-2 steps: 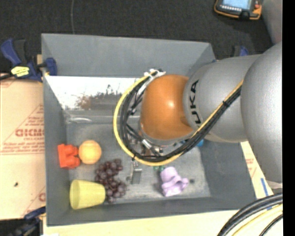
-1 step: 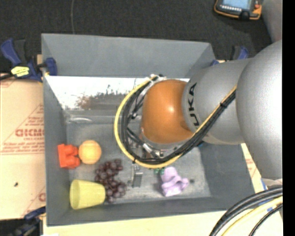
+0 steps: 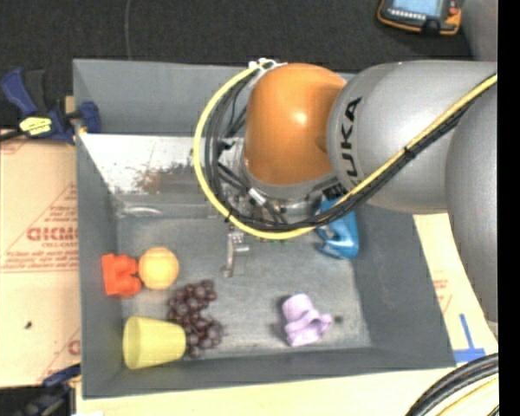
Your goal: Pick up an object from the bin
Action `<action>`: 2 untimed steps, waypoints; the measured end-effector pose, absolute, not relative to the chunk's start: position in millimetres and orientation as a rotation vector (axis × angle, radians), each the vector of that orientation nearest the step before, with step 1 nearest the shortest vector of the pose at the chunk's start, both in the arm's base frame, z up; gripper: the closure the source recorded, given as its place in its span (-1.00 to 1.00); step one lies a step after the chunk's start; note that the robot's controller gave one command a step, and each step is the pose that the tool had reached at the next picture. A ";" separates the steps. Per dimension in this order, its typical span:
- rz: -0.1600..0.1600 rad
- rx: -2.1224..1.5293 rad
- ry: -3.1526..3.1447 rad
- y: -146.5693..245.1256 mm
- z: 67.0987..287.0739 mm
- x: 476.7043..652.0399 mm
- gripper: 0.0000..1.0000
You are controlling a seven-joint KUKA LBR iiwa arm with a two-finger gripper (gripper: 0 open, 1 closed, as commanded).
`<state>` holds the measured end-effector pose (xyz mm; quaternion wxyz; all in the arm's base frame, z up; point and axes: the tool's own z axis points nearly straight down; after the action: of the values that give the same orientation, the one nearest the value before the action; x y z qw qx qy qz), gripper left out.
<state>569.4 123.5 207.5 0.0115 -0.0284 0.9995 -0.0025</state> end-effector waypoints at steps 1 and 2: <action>-0.007 0.176 3.130 154.1 125.4 525.3 -1.00; -0.008 0.032 3.115 123.1 167.0 567.9 -1.00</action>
Offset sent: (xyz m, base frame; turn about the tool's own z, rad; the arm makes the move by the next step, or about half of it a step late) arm 0.0015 -0.0027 -0.0369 0.0736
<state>567.9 123.1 167.0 0.0132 0.0102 0.9999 -0.0026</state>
